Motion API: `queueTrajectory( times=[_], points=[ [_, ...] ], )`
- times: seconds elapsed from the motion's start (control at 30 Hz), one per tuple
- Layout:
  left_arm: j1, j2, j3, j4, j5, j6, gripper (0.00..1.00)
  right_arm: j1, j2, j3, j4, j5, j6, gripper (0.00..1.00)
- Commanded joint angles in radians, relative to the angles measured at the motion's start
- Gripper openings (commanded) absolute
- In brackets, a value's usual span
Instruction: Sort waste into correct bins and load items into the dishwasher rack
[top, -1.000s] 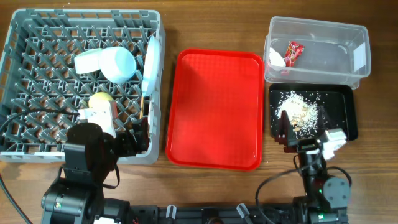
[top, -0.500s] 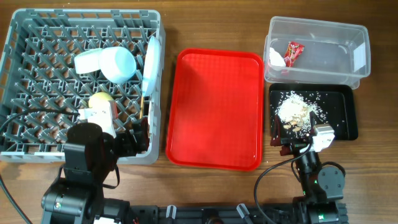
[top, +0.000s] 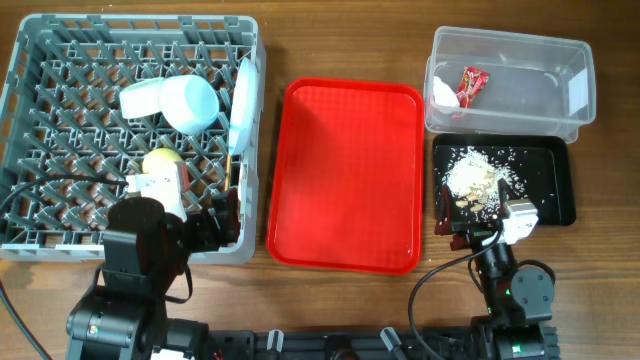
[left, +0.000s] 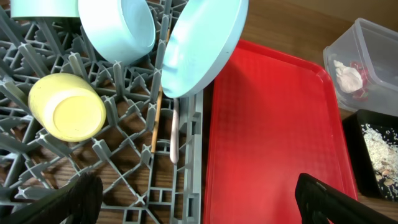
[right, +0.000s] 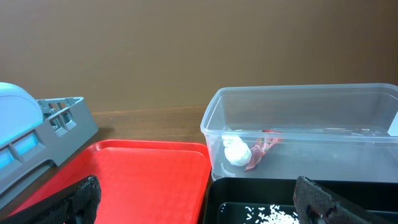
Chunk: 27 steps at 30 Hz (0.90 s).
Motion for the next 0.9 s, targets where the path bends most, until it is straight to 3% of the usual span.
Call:
queueTrajectory(
  times=[0.0,0.43,0.63,0.87],
  points=[
    [-0.005,-0.001,-0.005,0.002,-0.014,0.021,1.0,-0.001,-0.012,-0.001,0.003,-0.011,-0.021,1.0],
    [0.053,-0.101,-0.062,0.014,-0.011,0.021,1.0,-0.001,-0.012,-0.001,0.003,-0.011,-0.02,1.0],
    [0.156,-0.344,-0.368,0.316,0.045,0.021,1.0,-0.001,-0.012,-0.001,0.003,-0.011,-0.02,1.0],
    [0.176,-0.575,-0.68,0.695,0.073,0.022,1.0,-0.001,-0.012,-0.001,0.003,-0.011,-0.02,1.0]
  ],
)
